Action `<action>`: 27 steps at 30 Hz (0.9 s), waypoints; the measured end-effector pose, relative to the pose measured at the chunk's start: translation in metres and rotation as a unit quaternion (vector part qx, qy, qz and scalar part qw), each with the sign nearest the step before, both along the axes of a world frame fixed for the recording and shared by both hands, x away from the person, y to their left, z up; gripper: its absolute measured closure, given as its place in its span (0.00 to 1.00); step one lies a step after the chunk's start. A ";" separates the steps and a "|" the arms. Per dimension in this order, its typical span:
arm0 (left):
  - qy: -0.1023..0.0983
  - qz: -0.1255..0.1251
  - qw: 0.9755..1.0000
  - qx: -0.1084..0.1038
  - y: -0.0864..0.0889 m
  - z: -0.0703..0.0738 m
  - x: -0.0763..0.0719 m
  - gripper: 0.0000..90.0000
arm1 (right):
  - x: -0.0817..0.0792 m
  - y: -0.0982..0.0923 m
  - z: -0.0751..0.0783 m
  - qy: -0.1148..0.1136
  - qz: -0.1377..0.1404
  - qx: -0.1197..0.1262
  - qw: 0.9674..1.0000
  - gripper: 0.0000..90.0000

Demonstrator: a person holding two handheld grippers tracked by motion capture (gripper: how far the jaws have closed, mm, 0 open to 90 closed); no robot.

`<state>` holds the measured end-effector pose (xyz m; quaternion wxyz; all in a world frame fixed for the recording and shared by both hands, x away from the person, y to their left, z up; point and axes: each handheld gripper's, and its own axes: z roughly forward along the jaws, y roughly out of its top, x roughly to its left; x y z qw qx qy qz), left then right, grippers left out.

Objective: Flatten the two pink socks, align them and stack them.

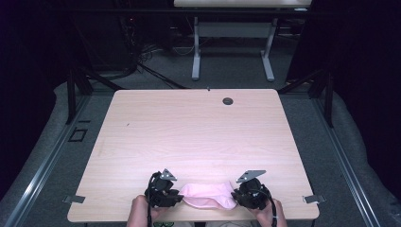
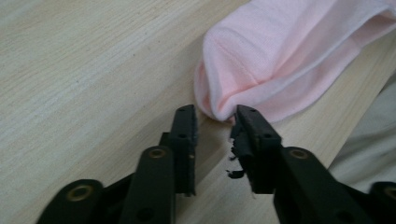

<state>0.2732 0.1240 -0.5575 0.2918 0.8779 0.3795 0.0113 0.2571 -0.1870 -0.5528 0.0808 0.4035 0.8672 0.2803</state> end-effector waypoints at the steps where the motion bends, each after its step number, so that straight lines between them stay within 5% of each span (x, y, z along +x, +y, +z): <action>1: -0.001 0.002 1.000 -0.002 0.001 0.000 0.000 0.66 | -0.001 -0.001 0.001 0.000 0.002 -0.004 1.000 0.81; 6: -0.013 0.016 1.000 -0.005 0.005 0.004 -0.001 0.42 | -0.003 -0.004 0.007 -0.009 -0.002 0.007 1.000 0.67; 10: -0.023 0.028 0.999 -0.011 0.011 0.009 -0.001 0.26 | -0.004 -0.011 0.015 -0.025 -0.012 0.025 0.999 0.46; 17: -0.054 0.058 0.997 -0.013 0.032 0.019 -0.001 0.11 | -0.004 -0.032 0.025 -0.051 -0.034 0.049 0.997 0.16; 22: -0.071 0.095 0.993 -0.014 0.058 0.021 0.001 0.00 | -0.001 -0.054 0.030 -0.076 -0.074 0.051 0.993 0.03; 27: -0.078 0.127 0.989 -0.014 0.079 0.018 0.001 0.00 | 0.003 -0.071 0.028 -0.085 -0.098 0.041 0.991 0.00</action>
